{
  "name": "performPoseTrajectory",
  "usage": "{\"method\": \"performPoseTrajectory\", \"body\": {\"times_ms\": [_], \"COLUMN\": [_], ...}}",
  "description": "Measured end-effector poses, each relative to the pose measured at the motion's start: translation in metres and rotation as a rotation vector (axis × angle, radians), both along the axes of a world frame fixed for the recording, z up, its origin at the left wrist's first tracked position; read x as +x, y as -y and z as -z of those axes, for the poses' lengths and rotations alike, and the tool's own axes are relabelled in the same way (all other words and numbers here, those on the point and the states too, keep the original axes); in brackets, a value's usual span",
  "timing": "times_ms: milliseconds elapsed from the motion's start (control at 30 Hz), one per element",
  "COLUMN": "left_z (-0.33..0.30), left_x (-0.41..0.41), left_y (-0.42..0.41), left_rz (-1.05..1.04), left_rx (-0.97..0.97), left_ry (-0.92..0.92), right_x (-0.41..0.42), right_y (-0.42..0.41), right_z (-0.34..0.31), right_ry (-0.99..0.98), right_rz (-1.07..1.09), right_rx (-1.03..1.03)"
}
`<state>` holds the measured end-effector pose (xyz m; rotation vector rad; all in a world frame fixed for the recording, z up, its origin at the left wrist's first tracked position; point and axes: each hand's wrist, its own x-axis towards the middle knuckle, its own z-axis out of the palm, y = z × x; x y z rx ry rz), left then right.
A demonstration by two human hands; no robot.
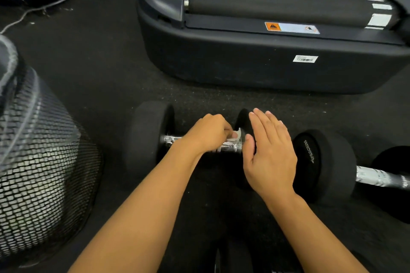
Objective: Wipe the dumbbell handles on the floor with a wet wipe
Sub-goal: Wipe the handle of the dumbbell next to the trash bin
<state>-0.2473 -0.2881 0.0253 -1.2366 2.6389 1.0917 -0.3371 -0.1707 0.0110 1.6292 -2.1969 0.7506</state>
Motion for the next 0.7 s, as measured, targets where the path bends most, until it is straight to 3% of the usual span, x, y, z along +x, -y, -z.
{"method": "performPoseTrajectory", "body": {"times_ms": [100,300,467,700], "left_z": [-0.003,0.002,-0.001,0.013], "left_x": [-0.01,0.005,-0.013,0.01], "left_y": [0.008,-0.014,-0.007,-0.034], "left_rz": [0.025,0.011,0.021,-0.007], "left_rx": [-0.009,-0.191,-0.221,-0.413], "left_ry": [0.096,-0.048,0.121,-0.132], "right_x": [0.0,-0.001,-0.001,0.0], "right_y": [0.001,0.001,0.001,0.001], "right_z": [-0.001,0.0,-0.001,0.0], "right_ry": [0.009,0.01,0.015,0.015], "right_rz": [-0.006,-0.002,-0.001,0.001], "right_rx": [-0.016,-0.018,-0.017,-0.017]}}
